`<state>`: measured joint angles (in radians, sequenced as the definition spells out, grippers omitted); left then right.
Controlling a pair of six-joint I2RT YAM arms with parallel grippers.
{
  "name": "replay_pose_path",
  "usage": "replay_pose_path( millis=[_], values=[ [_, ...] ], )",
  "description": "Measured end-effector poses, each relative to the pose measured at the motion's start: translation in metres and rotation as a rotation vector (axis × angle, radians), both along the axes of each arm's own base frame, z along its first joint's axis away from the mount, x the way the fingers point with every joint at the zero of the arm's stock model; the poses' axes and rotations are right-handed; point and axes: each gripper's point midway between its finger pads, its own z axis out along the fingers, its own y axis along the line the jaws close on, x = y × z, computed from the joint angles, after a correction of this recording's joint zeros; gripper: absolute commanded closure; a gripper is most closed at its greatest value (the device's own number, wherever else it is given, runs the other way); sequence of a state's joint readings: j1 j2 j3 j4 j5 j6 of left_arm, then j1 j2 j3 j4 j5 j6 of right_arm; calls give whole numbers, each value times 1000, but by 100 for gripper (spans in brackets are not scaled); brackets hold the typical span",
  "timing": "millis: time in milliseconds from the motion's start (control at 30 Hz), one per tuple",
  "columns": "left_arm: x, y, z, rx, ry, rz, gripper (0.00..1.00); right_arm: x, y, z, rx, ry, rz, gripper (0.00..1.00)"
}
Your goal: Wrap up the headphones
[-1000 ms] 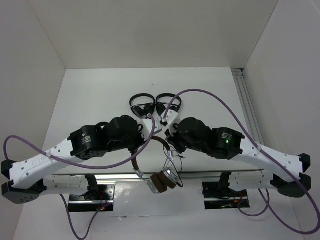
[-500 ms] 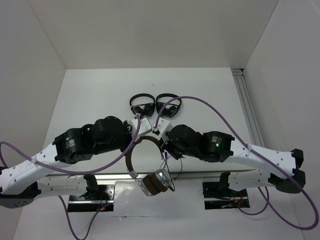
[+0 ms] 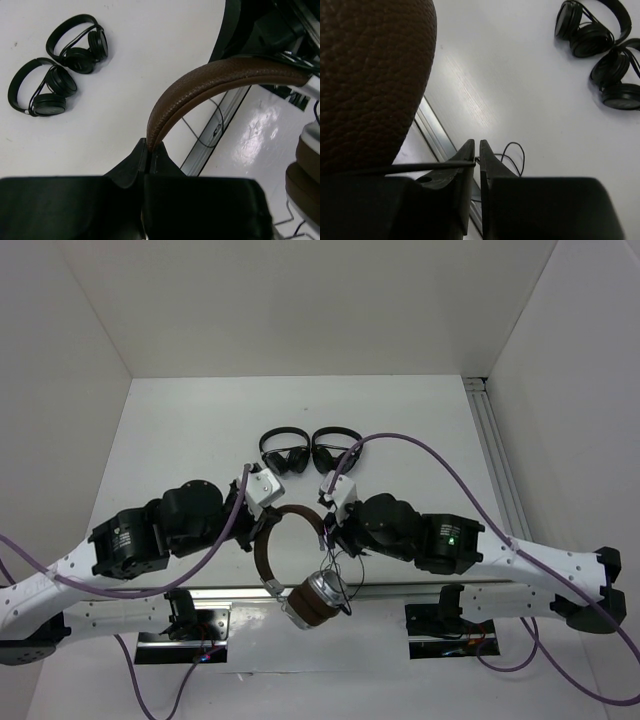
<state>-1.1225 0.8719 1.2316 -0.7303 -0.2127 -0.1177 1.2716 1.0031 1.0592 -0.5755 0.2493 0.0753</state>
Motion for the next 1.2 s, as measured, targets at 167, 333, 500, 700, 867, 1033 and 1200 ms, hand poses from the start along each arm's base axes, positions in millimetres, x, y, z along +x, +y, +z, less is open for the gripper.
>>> replay_pose_path(
  millis=[167, 333, 500, 700, 867, 1033, 1200],
  values=[
    [0, 1, 3, -59, 2, 29, 100, 3, 11, 4, 90, -30, 3, 55],
    [2, 5, 3, -67, 2, 54, 100, 13, 19, 4, 165, -54, -12, 52],
    [4, 11, 5, -86, 4, 95, 100, 29, 24, 6, 249, -57, -36, 42],
    [7, 11, 27, -202, -3, 130, 100, 41, 26, -8, 302, -31, -26, 38],
    [9, 10, 36, -249, 1, 156, 100, 46, 28, -11, 356, -14, -8, 38],
    [12, 12, 39, -267, 8, 189, 100, 50, 28, -22, 410, 2, -3, 38],
    [15, 18, 58, -334, 14, 245, 100, 55, 24, -52, 444, 49, -19, 46]
  ],
)
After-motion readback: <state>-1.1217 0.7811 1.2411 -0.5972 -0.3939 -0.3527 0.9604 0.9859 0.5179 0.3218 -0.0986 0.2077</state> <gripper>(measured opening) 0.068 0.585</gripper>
